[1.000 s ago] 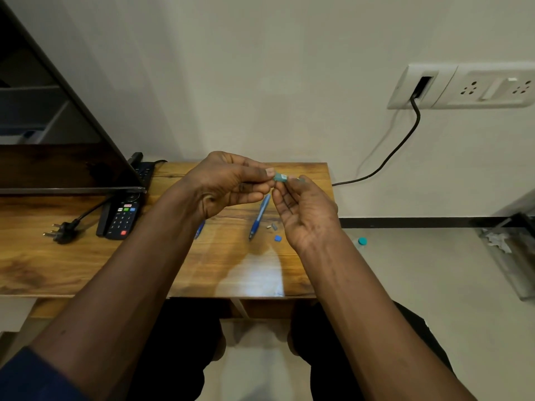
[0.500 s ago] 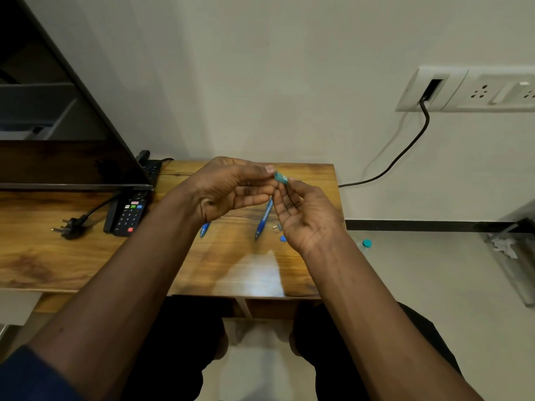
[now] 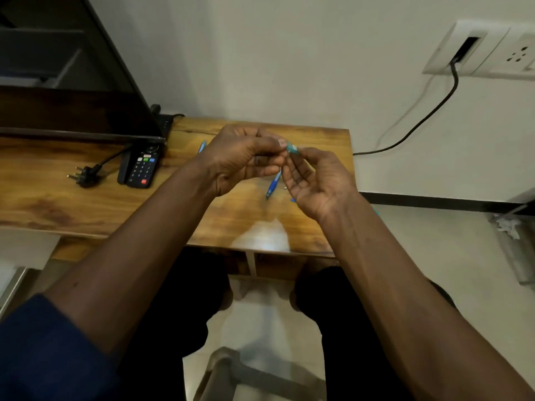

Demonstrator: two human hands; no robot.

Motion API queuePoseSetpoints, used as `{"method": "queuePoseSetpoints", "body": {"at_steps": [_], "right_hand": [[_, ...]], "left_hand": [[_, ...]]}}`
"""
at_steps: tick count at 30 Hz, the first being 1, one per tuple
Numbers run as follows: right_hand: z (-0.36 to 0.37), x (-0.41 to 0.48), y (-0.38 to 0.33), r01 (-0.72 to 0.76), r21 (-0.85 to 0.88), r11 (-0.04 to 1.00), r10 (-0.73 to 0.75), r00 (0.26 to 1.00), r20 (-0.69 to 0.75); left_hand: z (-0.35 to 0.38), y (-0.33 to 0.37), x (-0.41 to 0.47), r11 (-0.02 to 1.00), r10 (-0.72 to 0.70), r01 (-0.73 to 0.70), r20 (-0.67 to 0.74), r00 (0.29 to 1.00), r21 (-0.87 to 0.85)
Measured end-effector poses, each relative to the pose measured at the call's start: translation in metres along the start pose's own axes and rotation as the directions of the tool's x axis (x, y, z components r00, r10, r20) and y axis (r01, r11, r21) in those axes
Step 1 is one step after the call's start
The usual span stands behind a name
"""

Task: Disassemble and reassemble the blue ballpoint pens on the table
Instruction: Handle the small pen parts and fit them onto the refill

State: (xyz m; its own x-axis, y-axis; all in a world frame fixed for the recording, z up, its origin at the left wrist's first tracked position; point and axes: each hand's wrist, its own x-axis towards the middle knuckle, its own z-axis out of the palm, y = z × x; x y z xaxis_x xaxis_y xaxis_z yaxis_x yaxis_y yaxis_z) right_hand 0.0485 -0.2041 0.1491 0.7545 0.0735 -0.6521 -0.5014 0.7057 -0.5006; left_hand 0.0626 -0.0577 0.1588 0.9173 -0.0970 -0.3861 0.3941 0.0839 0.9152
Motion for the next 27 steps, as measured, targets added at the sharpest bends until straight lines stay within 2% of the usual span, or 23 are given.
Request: {"method": "queuePoseSetpoints", "body": {"at_steps": [4, 8, 10, 11, 14, 17, 19, 27], "right_hand": [[0.001, -0.003, 0.004, -0.007, -0.037, 0.999, 0.008, 1.000, 0.013], [-0.002, -0.004, 0.002, 0.032, -0.045, 0.998, -0.034, 0.999, -0.039], [-0.004, -0.005, -0.005, 0.057, -0.013, 0.998, -0.058, 0.994, -0.088], [-0.006, -0.004, -0.009, 0.069, 0.004, 0.998, -0.068, 0.992, -0.109], [-0.011, -0.002, -0.019, 0.099, 0.040, 0.994, -0.092, 0.985, -0.149], [-0.012, 0.001, -0.025, 0.102, 0.047, 0.994, -0.094, 0.984, -0.151], [-0.012, 0.004, -0.027, 0.093, 0.048, 0.994, -0.086, 0.986, -0.141], [-0.018, 0.016, -0.034, 0.103, 0.034, 0.994, -0.098, 0.988, -0.121]], "left_hand": [[-0.008, -0.004, -0.004, 0.999, 0.032, -0.032, -0.005, 0.999, -0.006], [-0.010, -0.012, -0.002, 0.999, 0.052, -0.052, -0.018, 0.998, -0.006], [-0.012, -0.018, 0.001, 0.993, 0.074, -0.069, -0.056, 0.996, 0.095], [-0.014, -0.023, 0.003, 0.977, 0.093, -0.076, -0.075, 0.993, 0.200], [-0.018, -0.037, 0.012, 0.816, 0.162, -0.090, -0.076, 0.984, 0.571], [-0.013, -0.043, 0.023, 0.629, 0.173, -0.100, -0.014, 0.985, 0.771], [-0.006, -0.045, 0.031, 0.551, 0.146, -0.099, 0.021, 0.989, 0.828], [0.020, -0.067, 0.061, 0.403, 0.135, -0.101, 0.050, 0.990, 0.910]]}}
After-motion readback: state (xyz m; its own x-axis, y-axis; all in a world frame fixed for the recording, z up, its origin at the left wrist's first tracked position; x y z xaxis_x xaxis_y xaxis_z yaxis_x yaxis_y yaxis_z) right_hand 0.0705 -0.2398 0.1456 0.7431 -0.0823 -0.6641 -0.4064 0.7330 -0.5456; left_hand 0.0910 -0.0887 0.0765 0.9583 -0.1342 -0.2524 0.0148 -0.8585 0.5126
